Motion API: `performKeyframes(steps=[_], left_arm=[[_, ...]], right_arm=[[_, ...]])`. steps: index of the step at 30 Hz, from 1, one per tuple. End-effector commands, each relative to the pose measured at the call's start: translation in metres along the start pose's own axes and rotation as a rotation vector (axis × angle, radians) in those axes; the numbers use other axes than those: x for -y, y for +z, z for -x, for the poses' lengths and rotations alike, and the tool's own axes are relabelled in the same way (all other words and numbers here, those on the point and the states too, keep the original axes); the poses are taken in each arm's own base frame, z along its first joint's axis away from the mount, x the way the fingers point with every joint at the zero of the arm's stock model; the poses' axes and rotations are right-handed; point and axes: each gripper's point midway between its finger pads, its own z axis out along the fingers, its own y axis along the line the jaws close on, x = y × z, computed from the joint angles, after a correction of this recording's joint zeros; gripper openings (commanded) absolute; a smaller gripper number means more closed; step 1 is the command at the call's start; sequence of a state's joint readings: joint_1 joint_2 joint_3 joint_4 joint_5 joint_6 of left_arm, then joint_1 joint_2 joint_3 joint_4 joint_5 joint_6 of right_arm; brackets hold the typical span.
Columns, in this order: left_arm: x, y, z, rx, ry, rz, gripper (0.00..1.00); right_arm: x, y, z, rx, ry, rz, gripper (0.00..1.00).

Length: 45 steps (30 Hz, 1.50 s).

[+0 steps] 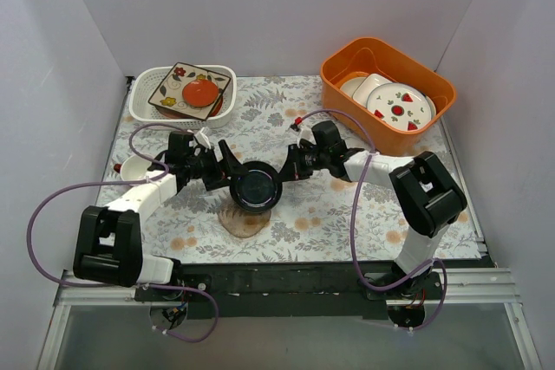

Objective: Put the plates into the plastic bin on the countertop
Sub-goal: Pick up the plate at the center of the board, then place the plate in the plastic bin.

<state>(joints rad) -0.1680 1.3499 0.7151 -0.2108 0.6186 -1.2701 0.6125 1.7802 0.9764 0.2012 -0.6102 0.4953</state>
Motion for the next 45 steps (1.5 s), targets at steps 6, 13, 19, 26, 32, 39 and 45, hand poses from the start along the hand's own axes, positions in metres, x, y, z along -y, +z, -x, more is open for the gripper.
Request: performKeyframes(steps=[6,13,19,26,32,39,45], left_arm=[[0.017,0.013,-0.017,-0.092,0.053,-0.069,0.68],[0.018,0.016,-0.023,-0.117,0.054,-0.079,0.36],[0.019,0.017,-0.026,-0.128,0.056,-0.091,0.04],[0.019,0.017,-0.024,-0.116,0.058,-0.085,0.00],[0.022,0.013,-0.017,-0.072,0.071,-0.073,0.00],[0.023,0.012,-0.014,-0.056,0.072,-0.069,0.00],[0.025,0.011,-0.010,-0.039,0.074,-0.068,0.00]], right_arm=[[-0.019,-0.018,0.025,0.096,-0.037,0.090,0.01],[-0.016,-0.020,0.024,0.099,-0.029,0.096,0.01],[-0.016,-0.021,0.024,0.100,-0.027,0.101,0.01],[-0.014,-0.020,0.024,0.094,-0.018,0.104,0.06],[-0.014,-0.022,0.024,0.105,-0.014,0.116,0.18],[-0.014,-0.026,0.025,0.121,-0.021,0.109,0.56],[-0.012,-0.029,0.024,0.134,-0.031,0.090,0.73]])
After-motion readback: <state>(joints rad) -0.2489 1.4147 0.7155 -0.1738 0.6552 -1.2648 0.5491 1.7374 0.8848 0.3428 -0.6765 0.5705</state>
